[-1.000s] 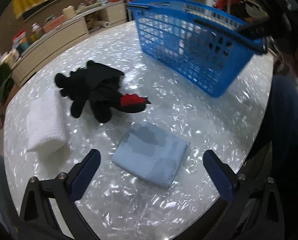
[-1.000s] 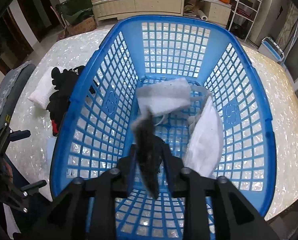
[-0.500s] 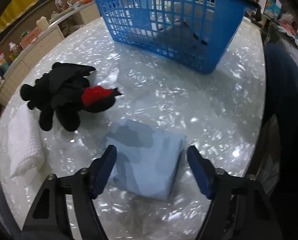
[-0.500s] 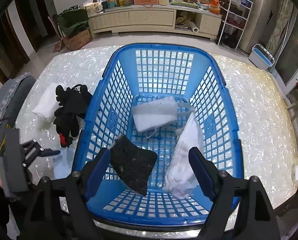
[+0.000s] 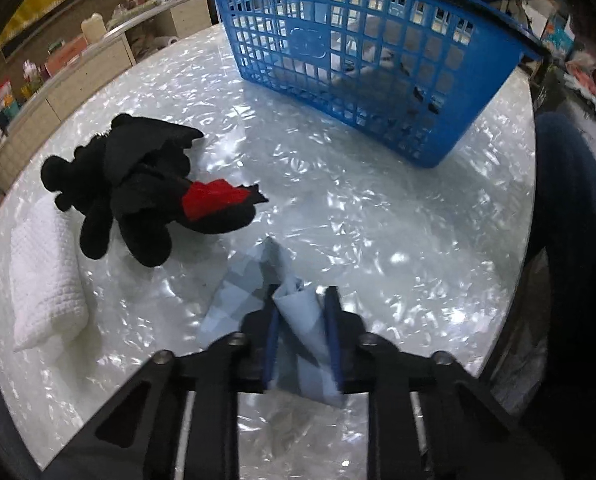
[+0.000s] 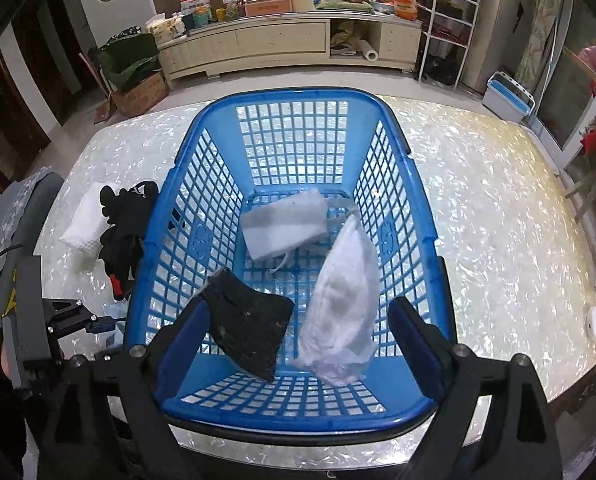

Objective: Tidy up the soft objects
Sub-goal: 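Grasp the light blue folded cloth with the left gripper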

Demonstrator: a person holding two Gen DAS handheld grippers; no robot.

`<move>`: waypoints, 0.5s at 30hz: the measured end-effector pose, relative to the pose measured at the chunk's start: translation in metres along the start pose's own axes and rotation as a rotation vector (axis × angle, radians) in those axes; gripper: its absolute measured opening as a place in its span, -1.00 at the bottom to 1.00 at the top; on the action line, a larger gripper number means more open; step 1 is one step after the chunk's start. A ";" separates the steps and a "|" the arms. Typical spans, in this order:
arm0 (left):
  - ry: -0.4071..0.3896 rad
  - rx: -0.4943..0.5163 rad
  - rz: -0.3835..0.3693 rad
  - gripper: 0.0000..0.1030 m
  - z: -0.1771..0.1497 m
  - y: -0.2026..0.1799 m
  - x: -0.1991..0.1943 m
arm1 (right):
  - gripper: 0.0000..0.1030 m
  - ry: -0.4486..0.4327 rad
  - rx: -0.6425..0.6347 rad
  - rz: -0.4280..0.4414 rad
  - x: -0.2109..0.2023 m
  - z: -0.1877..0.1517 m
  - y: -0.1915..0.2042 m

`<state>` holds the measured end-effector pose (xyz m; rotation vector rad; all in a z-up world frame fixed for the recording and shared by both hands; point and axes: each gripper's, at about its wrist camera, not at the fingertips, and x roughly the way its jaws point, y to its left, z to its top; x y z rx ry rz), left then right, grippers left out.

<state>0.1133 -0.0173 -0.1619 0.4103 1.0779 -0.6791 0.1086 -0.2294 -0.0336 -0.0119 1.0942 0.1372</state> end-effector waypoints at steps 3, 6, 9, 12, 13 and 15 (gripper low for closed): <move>-0.004 -0.031 -0.027 -0.76 -0.001 0.002 -0.004 | 0.76 0.002 0.010 0.006 -0.002 -0.001 -0.003; -0.025 -0.077 -0.056 -0.76 -0.002 0.005 -0.013 | 0.76 -0.002 0.010 0.006 -0.006 0.000 -0.005; -0.053 -0.122 -0.069 -0.76 -0.001 0.008 -0.028 | 0.77 -0.009 0.010 0.011 -0.010 -0.001 -0.007; -0.076 -0.141 -0.057 -0.76 0.003 0.005 -0.043 | 0.84 -0.013 0.008 0.008 -0.013 -0.002 -0.008; -0.088 -0.147 -0.053 -0.77 0.005 0.004 -0.050 | 0.84 -0.014 0.008 0.008 -0.014 -0.003 -0.008; -0.109 -0.155 -0.048 -0.77 0.008 0.002 -0.063 | 0.85 -0.018 0.005 0.010 -0.017 -0.005 -0.008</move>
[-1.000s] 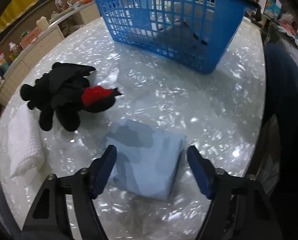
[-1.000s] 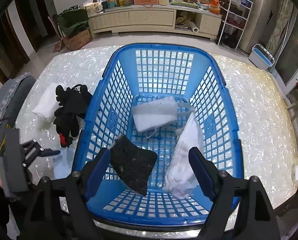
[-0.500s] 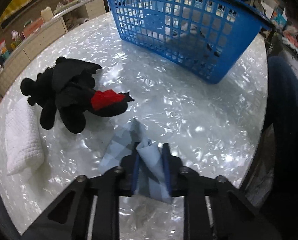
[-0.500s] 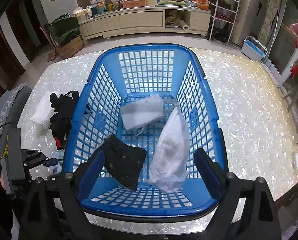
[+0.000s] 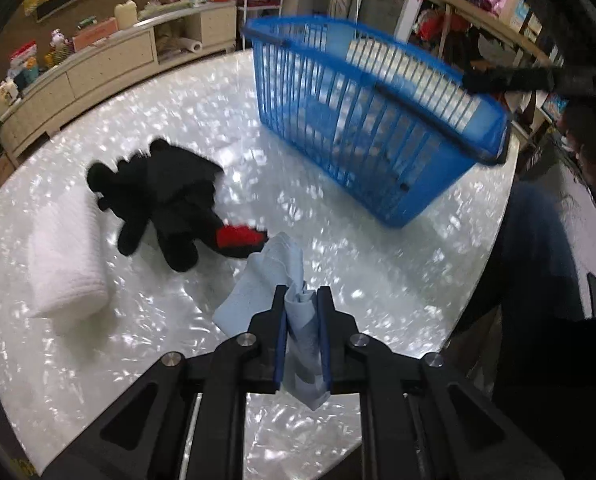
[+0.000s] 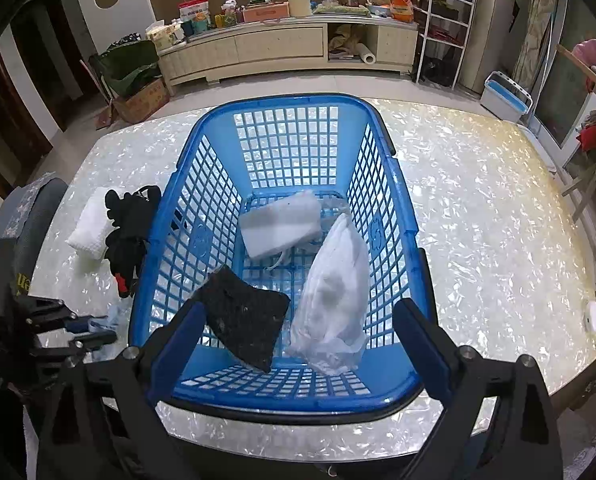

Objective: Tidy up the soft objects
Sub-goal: 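Grasp the light blue folded cloth with the left gripper, then carry the light blue cloth into the blue basket and open the left gripper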

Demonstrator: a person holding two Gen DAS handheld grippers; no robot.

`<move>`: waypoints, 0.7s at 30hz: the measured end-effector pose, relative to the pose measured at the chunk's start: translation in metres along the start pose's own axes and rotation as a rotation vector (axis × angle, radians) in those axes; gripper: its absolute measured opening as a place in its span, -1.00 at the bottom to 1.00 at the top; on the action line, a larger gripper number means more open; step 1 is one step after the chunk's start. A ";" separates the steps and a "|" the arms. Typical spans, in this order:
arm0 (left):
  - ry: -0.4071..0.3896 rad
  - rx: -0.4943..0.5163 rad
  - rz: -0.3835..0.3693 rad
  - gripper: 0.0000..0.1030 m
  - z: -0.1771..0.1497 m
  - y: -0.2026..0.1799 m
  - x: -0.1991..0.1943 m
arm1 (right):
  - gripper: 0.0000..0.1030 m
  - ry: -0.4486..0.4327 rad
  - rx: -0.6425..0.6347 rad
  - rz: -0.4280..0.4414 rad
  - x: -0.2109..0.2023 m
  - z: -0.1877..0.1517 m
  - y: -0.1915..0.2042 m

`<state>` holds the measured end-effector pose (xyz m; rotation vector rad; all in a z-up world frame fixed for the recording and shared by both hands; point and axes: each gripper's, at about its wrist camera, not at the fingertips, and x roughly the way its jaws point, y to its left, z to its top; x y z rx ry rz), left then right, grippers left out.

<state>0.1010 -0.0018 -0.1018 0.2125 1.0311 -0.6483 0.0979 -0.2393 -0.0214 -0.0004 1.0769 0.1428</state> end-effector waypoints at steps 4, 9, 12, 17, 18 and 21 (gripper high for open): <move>-0.051 -0.006 0.001 -0.77 0.012 -0.011 -0.026 | 0.88 -0.010 -0.002 0.001 -0.006 -0.004 -0.001; -0.099 0.000 0.005 -0.77 0.031 -0.027 -0.052 | 0.94 -0.036 0.002 0.001 -0.018 -0.008 -0.004; -0.132 0.010 0.005 -0.77 0.042 -0.039 -0.065 | 0.96 -0.047 0.004 -0.008 -0.022 -0.010 -0.009; -0.159 0.023 -0.001 -0.76 0.066 -0.054 -0.077 | 0.98 -0.057 -0.002 -0.012 -0.027 -0.010 -0.013; -0.163 0.025 -0.003 -0.77 0.070 -0.056 -0.078 | 0.98 -0.060 -0.005 -0.014 -0.028 -0.009 -0.015; -0.173 0.036 -0.001 -0.77 0.085 -0.062 -0.078 | 0.98 -0.067 -0.007 -0.017 -0.029 -0.010 -0.018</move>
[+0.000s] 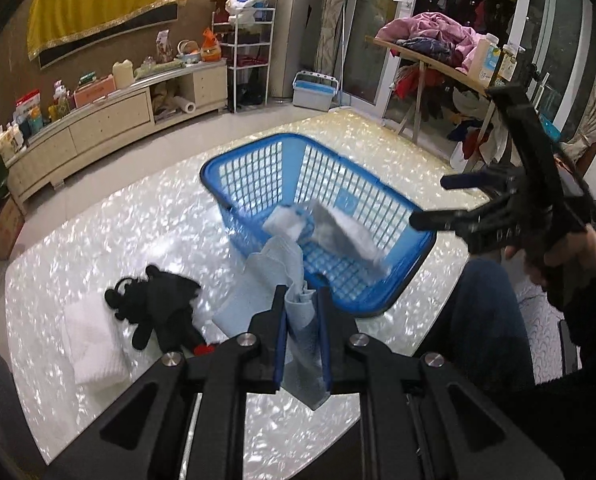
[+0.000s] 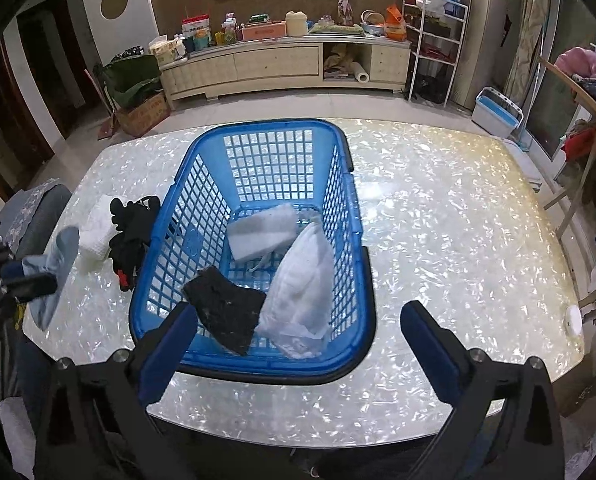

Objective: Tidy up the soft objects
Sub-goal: 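Carry the light blue cloth into the blue basket and open the left gripper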

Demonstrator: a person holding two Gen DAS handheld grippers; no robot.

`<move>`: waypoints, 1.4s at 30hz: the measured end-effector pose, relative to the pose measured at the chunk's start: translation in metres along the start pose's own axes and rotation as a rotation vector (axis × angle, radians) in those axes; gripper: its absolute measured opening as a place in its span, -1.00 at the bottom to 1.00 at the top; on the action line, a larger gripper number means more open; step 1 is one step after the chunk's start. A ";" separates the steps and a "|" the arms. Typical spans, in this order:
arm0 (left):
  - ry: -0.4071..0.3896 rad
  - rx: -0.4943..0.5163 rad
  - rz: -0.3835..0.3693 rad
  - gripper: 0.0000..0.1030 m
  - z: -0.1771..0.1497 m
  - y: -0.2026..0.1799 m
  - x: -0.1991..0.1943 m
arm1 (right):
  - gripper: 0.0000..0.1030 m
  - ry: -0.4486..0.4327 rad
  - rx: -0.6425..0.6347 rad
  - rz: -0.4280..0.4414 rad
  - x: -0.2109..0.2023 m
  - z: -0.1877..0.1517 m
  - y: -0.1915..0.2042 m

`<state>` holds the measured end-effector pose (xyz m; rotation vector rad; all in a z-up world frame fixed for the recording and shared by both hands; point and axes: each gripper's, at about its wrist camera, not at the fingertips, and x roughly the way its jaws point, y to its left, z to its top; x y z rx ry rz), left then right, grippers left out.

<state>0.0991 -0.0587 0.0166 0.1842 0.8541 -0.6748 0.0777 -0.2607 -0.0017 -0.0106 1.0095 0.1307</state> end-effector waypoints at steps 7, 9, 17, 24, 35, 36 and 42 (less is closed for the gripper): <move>-0.004 0.046 0.006 -0.76 0.030 -0.014 0.012 | 0.99 -0.003 0.017 0.008 0.005 0.001 -0.014; -0.001 0.060 0.006 -0.76 0.041 -0.016 0.018 | 0.99 -0.002 0.018 0.013 0.009 0.002 -0.017; 0.041 0.110 0.027 -0.77 0.072 -0.016 0.057 | 0.99 0.026 0.039 0.022 0.029 0.007 -0.034; 0.092 0.167 0.042 -0.77 0.090 -0.010 0.099 | 0.99 0.060 0.048 0.021 0.049 0.014 -0.046; 0.202 0.238 0.055 -0.77 0.099 -0.002 0.181 | 0.99 0.098 0.076 0.051 0.074 0.021 -0.060; 0.211 0.238 0.055 -0.77 0.100 -0.002 0.187 | 0.99 0.102 0.077 0.055 0.076 0.021 -0.060; 0.259 0.250 0.057 -0.77 0.096 -0.002 0.210 | 0.99 0.118 0.087 0.068 0.084 0.020 -0.063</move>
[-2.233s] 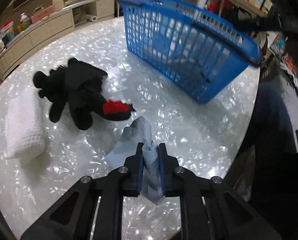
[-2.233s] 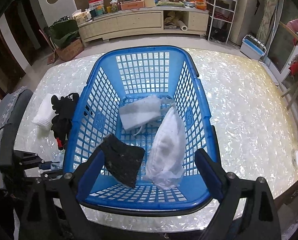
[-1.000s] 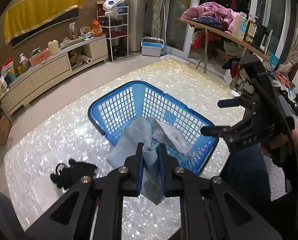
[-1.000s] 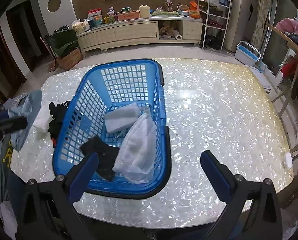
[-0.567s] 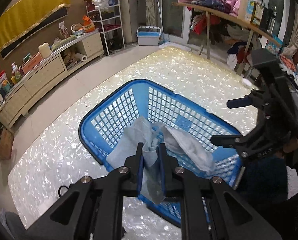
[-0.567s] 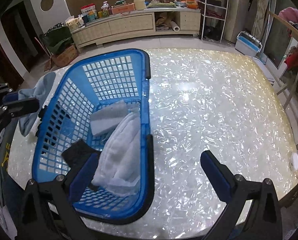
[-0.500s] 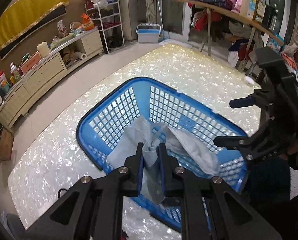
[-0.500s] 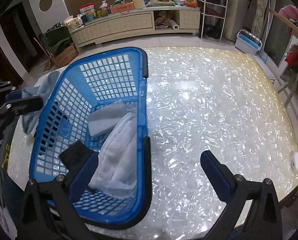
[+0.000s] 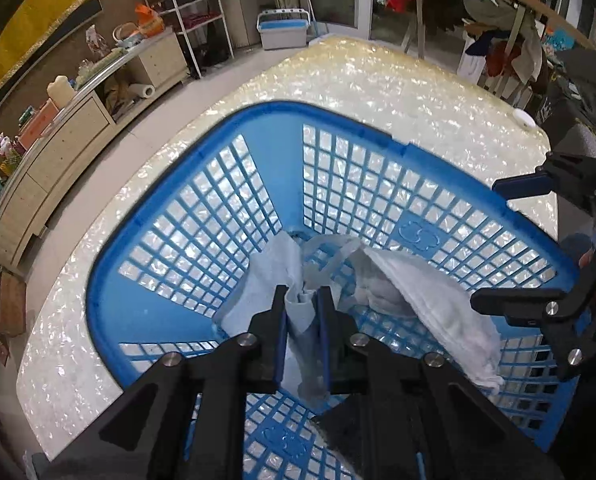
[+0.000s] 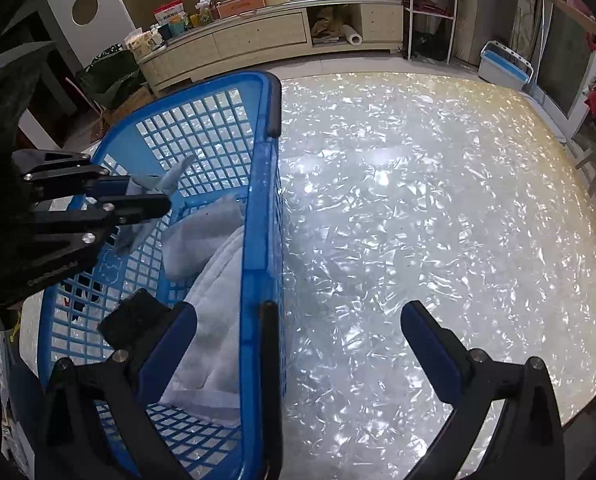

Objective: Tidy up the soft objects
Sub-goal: 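Carry the light blue cloth into the blue basket and open the left gripper, then move the right gripper from the basket to the black plush toy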

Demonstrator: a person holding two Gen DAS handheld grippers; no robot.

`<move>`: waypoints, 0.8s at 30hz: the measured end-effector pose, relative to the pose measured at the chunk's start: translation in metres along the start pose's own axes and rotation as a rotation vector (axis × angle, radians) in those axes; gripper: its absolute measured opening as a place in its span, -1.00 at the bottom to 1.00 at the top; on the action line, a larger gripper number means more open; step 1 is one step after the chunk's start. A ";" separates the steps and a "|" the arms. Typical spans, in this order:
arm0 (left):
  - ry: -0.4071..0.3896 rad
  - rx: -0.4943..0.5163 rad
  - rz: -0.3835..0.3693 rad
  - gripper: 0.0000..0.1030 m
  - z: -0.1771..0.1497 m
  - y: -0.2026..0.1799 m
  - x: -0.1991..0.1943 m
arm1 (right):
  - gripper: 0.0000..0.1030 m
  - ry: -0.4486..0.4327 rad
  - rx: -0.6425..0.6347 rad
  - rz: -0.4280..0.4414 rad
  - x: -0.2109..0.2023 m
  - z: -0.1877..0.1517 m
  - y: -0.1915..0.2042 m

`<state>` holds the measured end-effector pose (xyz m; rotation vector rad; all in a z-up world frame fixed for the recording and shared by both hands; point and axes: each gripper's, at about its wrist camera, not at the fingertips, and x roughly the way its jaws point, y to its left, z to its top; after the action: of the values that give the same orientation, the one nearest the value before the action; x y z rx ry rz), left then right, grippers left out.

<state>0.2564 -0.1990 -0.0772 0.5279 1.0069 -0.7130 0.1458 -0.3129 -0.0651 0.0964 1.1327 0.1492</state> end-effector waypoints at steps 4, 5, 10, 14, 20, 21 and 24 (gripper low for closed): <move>0.021 0.005 0.006 -0.76 0.000 -0.001 0.008 | 0.99 0.011 0.007 0.008 0.002 0.000 0.003; 0.020 0.002 0.001 -0.75 0.001 0.001 0.008 | 0.99 0.013 0.011 0.010 0.003 0.001 0.003; 0.000 -0.011 0.001 0.42 0.005 0.007 0.002 | 0.99 0.014 0.015 0.019 0.005 0.004 0.010; -0.013 -0.019 0.004 0.58 0.000 0.009 -0.008 | 0.99 0.007 0.014 0.026 0.001 0.001 0.010; -0.047 -0.050 0.014 0.58 -0.015 0.010 -0.036 | 0.99 -0.007 0.027 0.012 -0.011 -0.007 0.002; -0.054 -0.056 0.011 0.58 -0.017 0.011 -0.041 | 0.99 -0.007 0.029 0.006 -0.014 -0.008 0.001; -0.069 -0.064 0.009 0.58 -0.023 0.011 -0.053 | 0.99 -0.016 0.023 -0.001 -0.021 -0.011 0.002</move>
<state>0.2330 -0.1598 -0.0391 0.4490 0.9588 -0.6850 0.1274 -0.3147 -0.0505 0.1174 1.1190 0.1340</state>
